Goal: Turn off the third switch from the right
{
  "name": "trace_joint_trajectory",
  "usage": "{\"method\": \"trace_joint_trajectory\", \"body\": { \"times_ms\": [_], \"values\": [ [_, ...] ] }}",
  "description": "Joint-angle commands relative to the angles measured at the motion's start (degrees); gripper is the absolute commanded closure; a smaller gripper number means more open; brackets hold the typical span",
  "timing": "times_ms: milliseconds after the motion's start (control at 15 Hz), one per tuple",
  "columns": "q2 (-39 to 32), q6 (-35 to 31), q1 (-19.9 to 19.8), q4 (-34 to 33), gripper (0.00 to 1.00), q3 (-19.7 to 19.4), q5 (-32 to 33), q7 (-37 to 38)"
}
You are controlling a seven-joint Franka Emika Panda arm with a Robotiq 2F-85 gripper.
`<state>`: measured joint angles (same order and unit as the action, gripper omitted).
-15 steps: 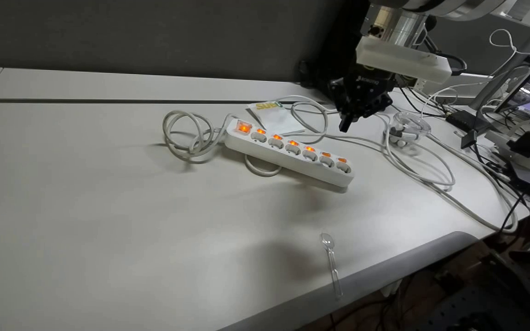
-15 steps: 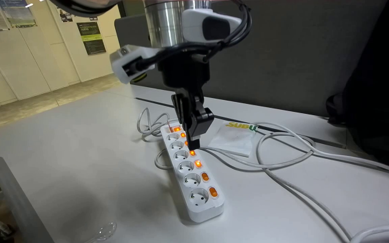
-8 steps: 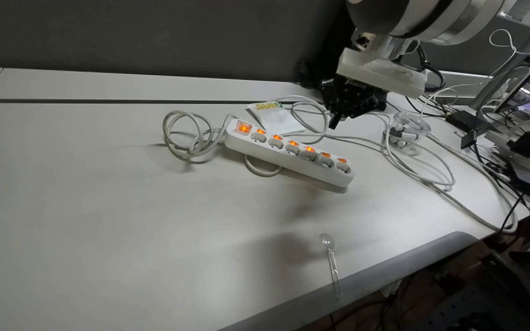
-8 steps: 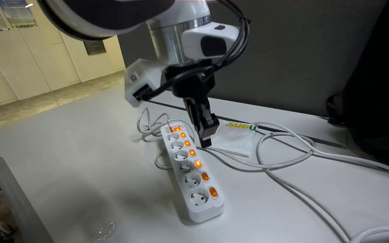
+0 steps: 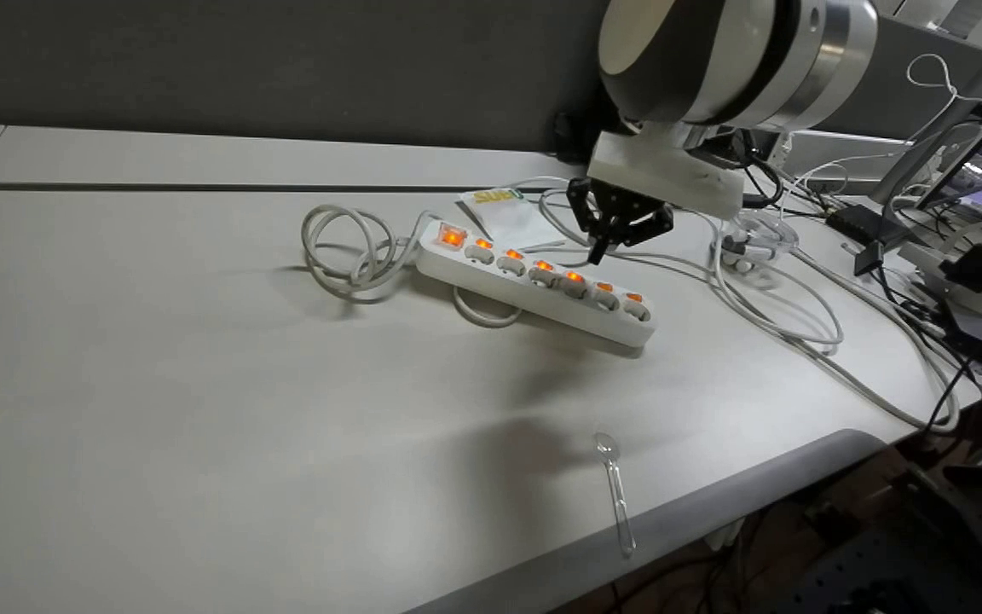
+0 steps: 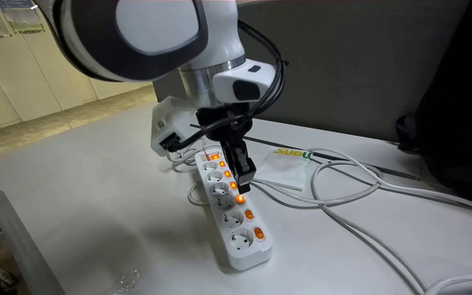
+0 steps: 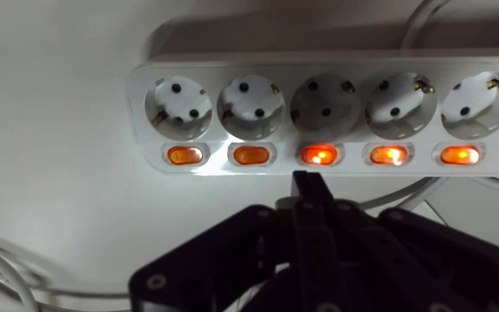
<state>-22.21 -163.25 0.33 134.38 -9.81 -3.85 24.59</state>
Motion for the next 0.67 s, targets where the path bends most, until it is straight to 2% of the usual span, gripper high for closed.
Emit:
{"method": "trace_joint_trajectory", "body": {
  "times_ms": [0,600],
  "values": [
    [-1.4,-0.8,1.9,-1.3,1.0,-1.1,-1.6,2.4],
    [-3.6,-0.1,1.3,-3.3,1.0,-0.1,-5.9,1.3]
  ]
}}
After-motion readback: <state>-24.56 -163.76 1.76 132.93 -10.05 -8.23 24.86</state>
